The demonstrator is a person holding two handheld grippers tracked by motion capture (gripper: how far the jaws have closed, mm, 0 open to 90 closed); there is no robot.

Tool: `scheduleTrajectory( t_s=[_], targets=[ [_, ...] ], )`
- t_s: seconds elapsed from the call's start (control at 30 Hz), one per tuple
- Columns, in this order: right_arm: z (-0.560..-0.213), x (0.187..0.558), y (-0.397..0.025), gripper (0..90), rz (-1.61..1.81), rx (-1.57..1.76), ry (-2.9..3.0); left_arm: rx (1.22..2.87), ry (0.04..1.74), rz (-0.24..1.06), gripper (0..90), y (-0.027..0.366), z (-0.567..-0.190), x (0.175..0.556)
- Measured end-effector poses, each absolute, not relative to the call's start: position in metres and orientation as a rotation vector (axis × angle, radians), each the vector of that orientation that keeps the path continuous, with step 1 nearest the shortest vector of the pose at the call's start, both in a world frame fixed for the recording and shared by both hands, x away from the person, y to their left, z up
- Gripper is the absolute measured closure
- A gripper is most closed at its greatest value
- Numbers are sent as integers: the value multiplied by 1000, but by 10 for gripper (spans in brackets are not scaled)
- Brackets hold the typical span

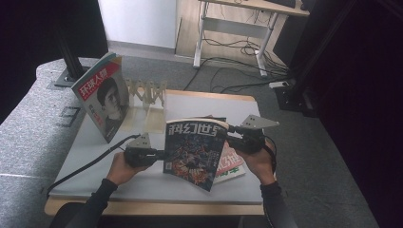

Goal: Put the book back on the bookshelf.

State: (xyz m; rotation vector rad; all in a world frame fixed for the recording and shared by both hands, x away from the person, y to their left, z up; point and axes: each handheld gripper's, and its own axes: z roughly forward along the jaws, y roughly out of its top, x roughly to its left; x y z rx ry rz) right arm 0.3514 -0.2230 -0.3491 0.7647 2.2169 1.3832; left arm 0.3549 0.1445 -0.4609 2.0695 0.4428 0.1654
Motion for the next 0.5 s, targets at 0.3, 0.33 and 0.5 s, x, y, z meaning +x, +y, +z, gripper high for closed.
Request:
scheduleTrajectory(
  t_s=[0.3,0.33,0.5],
  targets=[
    [-368,358,-231,335,1402,834,2249,2064,431,167,837,146,-462,353],
    [-370,360,-231,320,1418,848,2257,2065,429,168,837,146,-462,352],
    [-379,367,-227,307,1477,853,2304,2068,419,175,837,147,-461,351]
  ],
)
